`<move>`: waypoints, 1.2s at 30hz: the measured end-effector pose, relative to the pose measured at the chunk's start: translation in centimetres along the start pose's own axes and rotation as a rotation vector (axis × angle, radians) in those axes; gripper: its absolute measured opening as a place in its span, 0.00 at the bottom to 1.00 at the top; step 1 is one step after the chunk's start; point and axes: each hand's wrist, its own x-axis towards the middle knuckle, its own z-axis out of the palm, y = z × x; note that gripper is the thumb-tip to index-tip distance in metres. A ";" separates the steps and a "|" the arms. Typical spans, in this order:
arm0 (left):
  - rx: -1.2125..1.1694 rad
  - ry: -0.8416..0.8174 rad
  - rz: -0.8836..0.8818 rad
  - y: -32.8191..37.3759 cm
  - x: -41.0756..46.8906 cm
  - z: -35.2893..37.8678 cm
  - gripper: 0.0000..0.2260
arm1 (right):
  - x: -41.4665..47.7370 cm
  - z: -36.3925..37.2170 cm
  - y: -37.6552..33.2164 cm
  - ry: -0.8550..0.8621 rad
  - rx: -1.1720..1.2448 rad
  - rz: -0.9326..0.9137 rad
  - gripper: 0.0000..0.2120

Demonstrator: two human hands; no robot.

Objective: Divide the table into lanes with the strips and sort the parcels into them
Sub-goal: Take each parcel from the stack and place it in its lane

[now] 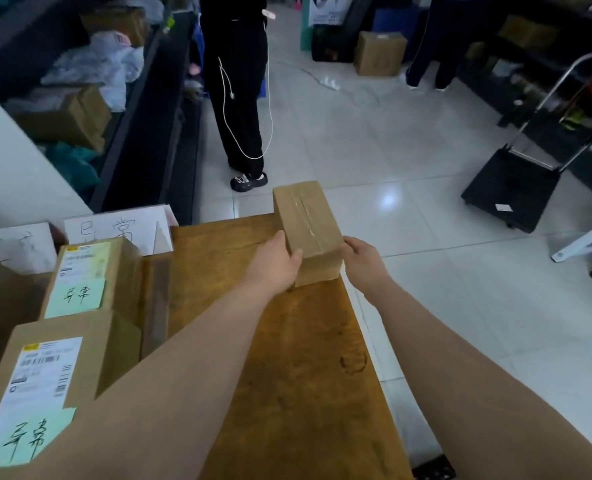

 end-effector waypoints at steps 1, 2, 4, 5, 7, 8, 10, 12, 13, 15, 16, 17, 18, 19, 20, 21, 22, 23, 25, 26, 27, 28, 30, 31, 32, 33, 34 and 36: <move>-0.065 -0.007 -0.003 -0.1 0.3 0.4 0.21 | 0.1 0.1 0.3 -0.006 0.062 0.017 0.17; -0.131 -0.001 -0.008 -0.2 0.3 0.7 0.20 | 0.1 0.1 0.5 -0.002 0.117 0.036 0.17; -0.222 0.027 -0.027 -0.6 -0.3 1.1 0.19 | -0.6 0.2 1.1 0.014 0.203 0.075 0.16; -0.252 0.040 -0.046 -0.8 -0.8 1.3 0.20 | -1.1 0.3 1.4 0.019 0.224 0.084 0.15; -0.300 0.050 -0.099 -1.6 -2.1 2.0 0.25 | -2.9 0.5 2.2 0.015 0.224 0.086 0.12; -0.306 0.044 -0.131 -2.0 -3.0 2.3 0.30 | -3.9 0.7 2.6 0.001 0.222 0.079 0.11; -0.274 0.028 -0.192 -2.8 -4.7 2.7 0.41 | -6.2 0.9 3.0 -0.024 0.242 0.046 0.10; -0.245 0.010 -0.219 -3.3 -6.6 3.0 0.46 | -8.3 1.1 3.2 -0.053 0.294 0.023 0.11; -0.234 0.004 -0.228 -3.5 -7.4 3.0 0.47 | -9.2 1.2 3.5 -0.079 0.317 0.030 0.12; -0.223 -0.001 -0.247 -3.8 -9.0 2.9 0.46 | -10.6 1.5 4.1 -0.157 0.338 0.091 0.20; -0.247 -0.011 -0.255 -4.1 -9.8 2.8 0.44 | -11.2 1.7 4.5 -0.202 0.356 0.141 0.27; -0.291 -0.026 -0.261 -4.1 -10.7 2.7 0.42 | -11.6 1.9 4.9 -0.236 0.383 0.201 0.35; -0.337 -0.047 -0.271 -4.3 -11.5 2.7 0.40 | -12.1 2.1 5.2 -0.266 0.405 0.256 0.42; -0.376 -0.069 -0.282 -4.5 -12.3 2.8 0.41 | -12.6 2.2 5.3 -0.291 0.420 0.295 0.46; -0.405 -0.088 -0.302 -4.7 -13.1 2.9 0.42 | -13.2 2.3 5.3 -0.308 0.413 0.308 0.45; -0.426 -0.093 -0.316 -4.9 -13.8 3.0 0.43 | -13.6 2.3 5.3 -0.310 0.399 0.301 0.42; -0.453 -0.092 -0.328 -5.2 -14.2 3.1 0.43 | -14.0 2.3 5.2 -0.300 0.381 0.286 0.38; -0.484 -0.086 -0.337 -5.5 -14.7 3.3 0.42 | -14.4 2.3 5.2 -0.273 0.371 0.273 0.34; -0.561 -0.075 -0.352 -6.0 -15.2 3.5 0.34 | -15.0 2.0 5.3 -0.198 0.361 0.268 0.24; -0.597 -0.068 -0.360 -6.1 -15.5 3.6 0.30 | -15.4 1.7 5.2 -0.165 0.378 0.269 0.18; -0.629 -0.056 -0.377 -6.1 -15.9 3.8 0.27 | -15.6 1.5 5.3 -0.136 0.381 0.263 0.12; -0.662 -0.040 -0.403 -6.2 -16.1 4.0 0.25 | -15.9 1.4 5.4 -0.111 0.381 0.248 0.08; -0.734 -0.014 -0.438 -6.3 -16.8 4.7 0.21 | -16.5 1.1 5.6 -0.098 0.361 0.206 0.12; -0.772 -0.012 -0.448 -6.3 -17.1 4.9 0.20 | -16.7 1.0 5.7 -0.099 0.346 0.192 0.13; -0.814 -0.017 -0.458 -6.3 -17.5 5.1 0.20 | -17.0 0.9 5.8 -0.099 0.335 0.179 0.14; -0.853 -0.019 -0.469 -6.3 -17.8 5.3 0.19 | -17.3 0.7 5.8 -0.100 0.329 0.163 0.13; -0.881 -0.013 -0.475 -6.5 -18.0 5.5 0.19 | -17.5 0.5 5.7 -0.100 0.330 0.147 0.13; -0.898 0.002 -0.467 -6.8 -18.5 5.6 0.19 | -17.8 0.3 5.4 -0.097 0.354 0.127 0.13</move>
